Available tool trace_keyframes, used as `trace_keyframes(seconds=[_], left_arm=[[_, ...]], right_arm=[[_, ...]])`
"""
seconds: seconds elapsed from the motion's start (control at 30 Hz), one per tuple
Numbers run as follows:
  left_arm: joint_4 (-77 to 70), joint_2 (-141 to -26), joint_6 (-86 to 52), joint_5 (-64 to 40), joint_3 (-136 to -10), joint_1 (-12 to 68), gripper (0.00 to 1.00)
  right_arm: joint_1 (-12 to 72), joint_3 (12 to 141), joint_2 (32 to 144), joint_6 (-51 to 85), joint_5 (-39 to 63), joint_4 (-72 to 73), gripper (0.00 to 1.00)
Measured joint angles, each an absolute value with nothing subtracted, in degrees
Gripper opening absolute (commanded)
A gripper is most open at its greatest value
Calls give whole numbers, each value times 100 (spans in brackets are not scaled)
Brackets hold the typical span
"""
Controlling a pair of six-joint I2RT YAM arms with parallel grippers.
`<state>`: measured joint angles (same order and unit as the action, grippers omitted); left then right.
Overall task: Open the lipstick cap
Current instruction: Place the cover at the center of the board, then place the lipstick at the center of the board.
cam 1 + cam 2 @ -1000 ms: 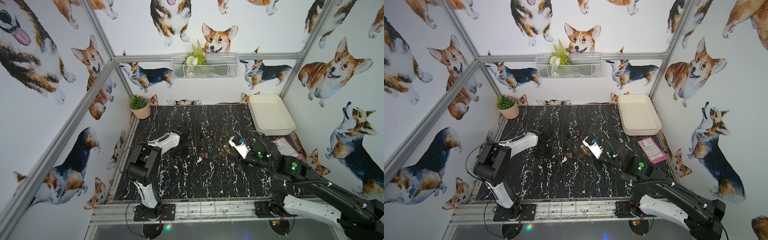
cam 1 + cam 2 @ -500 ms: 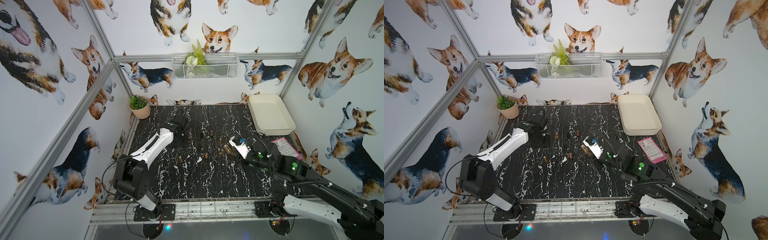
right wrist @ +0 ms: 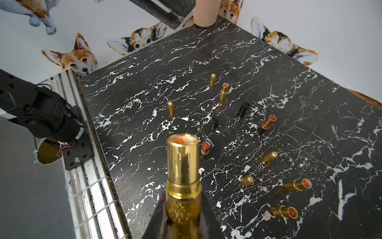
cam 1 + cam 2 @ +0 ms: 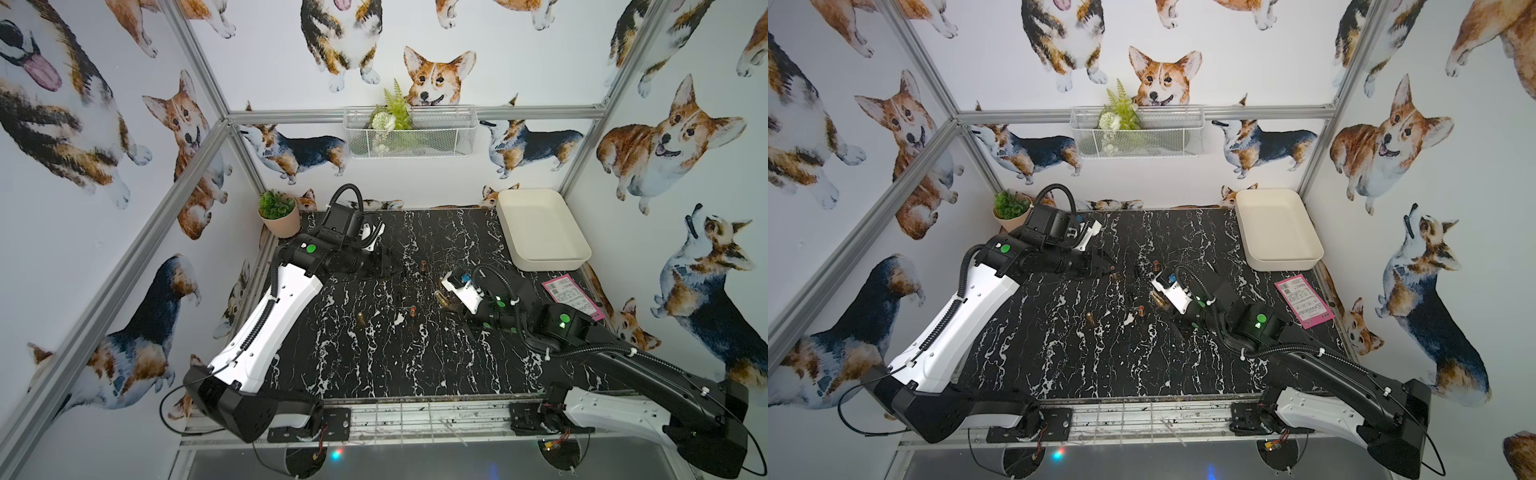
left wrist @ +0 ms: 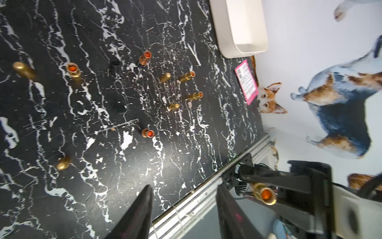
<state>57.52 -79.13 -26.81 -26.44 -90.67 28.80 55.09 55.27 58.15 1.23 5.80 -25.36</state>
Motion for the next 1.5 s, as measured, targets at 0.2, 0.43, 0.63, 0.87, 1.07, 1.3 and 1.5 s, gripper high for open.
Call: trace_keyframes(seconds=[0.2, 0.43, 0.63, 0.87, 1.07, 1.3, 1.5], left_arm=[[5756, -8228, -2696, -3186, -9351, 3374, 51], [5839, -8350, -2670, -3352, -9470, 3747, 49], [5990, -8490, -2574, -3454, -9598, 3983, 43], [6095, -8597, -2502, -3454, -9568, 4101, 41], [6117, -8654, -2499, -3457, -9568, 4119, 41], [6112, -8796, -2482, -3476, -9688, 4125, 35], [6106, -8860, -2482, -3522, -9758, 4147, 25]], right_arm=[[5509, 5616, 5981, 126, 639, -2418, 2], [5509, 5634, 5964, 126, 642, -2379, 2], [5509, 5690, 5990, 123, 607, -2383, 2], [5509, 5697, 5992, 123, 604, -2383, 2], [5509, 5697, 5999, 121, 604, -2383, 2], [5509, 5697, 6062, 121, 604, -2386, 2], [5509, 5697, 6051, 119, 604, -2386, 2]])
